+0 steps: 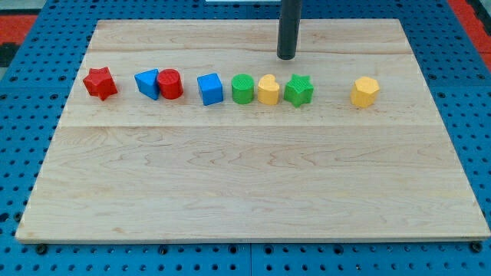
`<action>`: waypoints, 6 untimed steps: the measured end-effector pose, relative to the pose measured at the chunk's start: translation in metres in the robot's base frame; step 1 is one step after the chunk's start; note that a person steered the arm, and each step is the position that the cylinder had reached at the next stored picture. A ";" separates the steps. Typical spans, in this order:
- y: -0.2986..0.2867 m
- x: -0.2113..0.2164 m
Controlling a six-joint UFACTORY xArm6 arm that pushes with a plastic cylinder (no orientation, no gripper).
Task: Push the yellow hexagon down a bit
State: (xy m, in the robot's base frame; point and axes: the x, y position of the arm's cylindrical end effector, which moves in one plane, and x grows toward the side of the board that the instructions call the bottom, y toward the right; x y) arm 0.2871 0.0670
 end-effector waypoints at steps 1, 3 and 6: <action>0.014 -0.005; 0.020 -0.009; 0.104 0.055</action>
